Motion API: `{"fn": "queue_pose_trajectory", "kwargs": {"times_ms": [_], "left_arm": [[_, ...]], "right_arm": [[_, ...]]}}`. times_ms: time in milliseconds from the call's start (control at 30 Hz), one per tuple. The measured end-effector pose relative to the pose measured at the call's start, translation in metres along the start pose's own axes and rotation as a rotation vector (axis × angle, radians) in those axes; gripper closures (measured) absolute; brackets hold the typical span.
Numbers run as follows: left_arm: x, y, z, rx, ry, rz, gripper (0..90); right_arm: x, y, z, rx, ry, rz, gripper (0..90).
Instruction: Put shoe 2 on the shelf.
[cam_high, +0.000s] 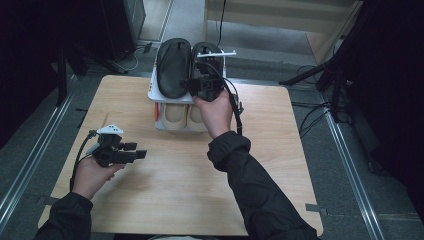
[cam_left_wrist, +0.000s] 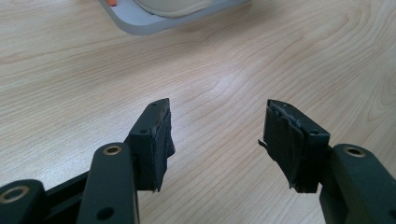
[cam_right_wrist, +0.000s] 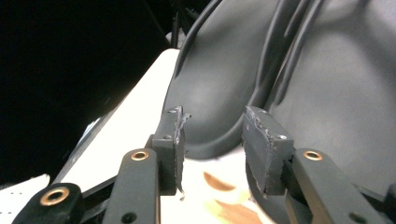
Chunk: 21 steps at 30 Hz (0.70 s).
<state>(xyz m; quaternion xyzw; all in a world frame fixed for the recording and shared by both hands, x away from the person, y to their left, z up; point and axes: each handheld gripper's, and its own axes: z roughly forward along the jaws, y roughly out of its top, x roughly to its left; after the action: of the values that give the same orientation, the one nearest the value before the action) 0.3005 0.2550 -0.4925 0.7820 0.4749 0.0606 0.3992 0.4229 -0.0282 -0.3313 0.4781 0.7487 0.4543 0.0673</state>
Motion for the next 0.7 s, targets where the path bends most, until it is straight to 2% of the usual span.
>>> {"fn": "queue_pose_trajectory", "kwargs": {"times_ms": [367,700], "left_arm": [[0.001,0.000,0.000,0.002,0.001,-0.003,42.4],[0.001,0.000,0.000,0.007,0.002,0.001,42.3]], "right_arm": [[0.004,-0.025,-0.012,0.010,0.062,-0.073,59.3],[0.003,-0.055,-0.019,0.012,0.136,-0.095,57.6]]}}
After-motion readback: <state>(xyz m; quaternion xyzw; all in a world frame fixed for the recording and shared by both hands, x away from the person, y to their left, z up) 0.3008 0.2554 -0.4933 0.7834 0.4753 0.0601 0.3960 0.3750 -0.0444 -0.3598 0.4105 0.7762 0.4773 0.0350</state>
